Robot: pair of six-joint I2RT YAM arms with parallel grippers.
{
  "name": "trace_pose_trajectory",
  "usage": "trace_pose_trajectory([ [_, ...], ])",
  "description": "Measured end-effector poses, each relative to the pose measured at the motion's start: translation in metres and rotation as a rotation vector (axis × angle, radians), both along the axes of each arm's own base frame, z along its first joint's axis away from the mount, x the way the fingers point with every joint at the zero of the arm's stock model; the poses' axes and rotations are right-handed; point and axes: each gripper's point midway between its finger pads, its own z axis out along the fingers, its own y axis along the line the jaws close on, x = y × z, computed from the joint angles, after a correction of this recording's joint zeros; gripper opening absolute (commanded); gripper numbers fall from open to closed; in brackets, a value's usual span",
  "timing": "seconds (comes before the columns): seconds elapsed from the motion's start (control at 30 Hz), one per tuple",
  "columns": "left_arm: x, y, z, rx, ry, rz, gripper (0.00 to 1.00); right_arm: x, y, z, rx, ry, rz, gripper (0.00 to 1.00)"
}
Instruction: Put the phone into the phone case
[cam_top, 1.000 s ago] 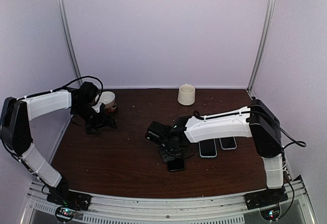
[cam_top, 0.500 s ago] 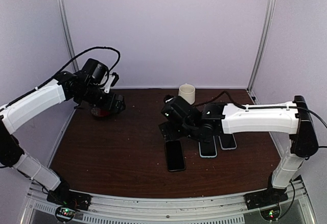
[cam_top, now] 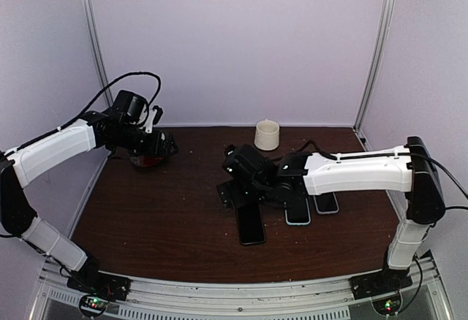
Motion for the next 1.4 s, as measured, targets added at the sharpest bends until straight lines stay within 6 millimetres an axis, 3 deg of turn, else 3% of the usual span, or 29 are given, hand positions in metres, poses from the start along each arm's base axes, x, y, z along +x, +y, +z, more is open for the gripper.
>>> trace_pose_trajectory([
  [0.1,-0.007,-0.008,-0.011,-0.026,0.043,-0.029,0.98,-0.013,0.009,-0.031,-0.074,0.094,-0.031,0.99],
  [0.23,-0.013,-0.014,-0.013,-0.057,0.067,-0.048,0.98,-0.035,0.002,-0.084,-0.232,0.208,-0.063,0.99],
  [0.37,-0.014,-0.018,-0.01,-0.078,0.069,-0.061,0.98,-0.048,-0.008,-0.11,-0.324,0.28,-0.087,1.0],
  [0.67,-0.016,-0.022,-0.01,-0.097,0.077,-0.076,0.97,-0.055,-0.033,-0.13,-0.409,0.344,-0.17,0.99],
  [1.03,-0.018,-0.024,-0.009,-0.11,0.084,-0.088,0.98,-0.055,-0.04,-0.142,-0.238,0.507,-0.169,0.99],
  [1.23,-0.018,-0.025,-0.009,-0.112,0.086,-0.09,0.98,-0.051,-0.04,-0.143,-0.182,0.548,-0.162,0.84],
  [1.4,-0.018,-0.025,-0.01,-0.111,0.088,-0.089,0.98,-0.05,-0.041,-0.143,-0.183,0.553,-0.164,0.61],
])
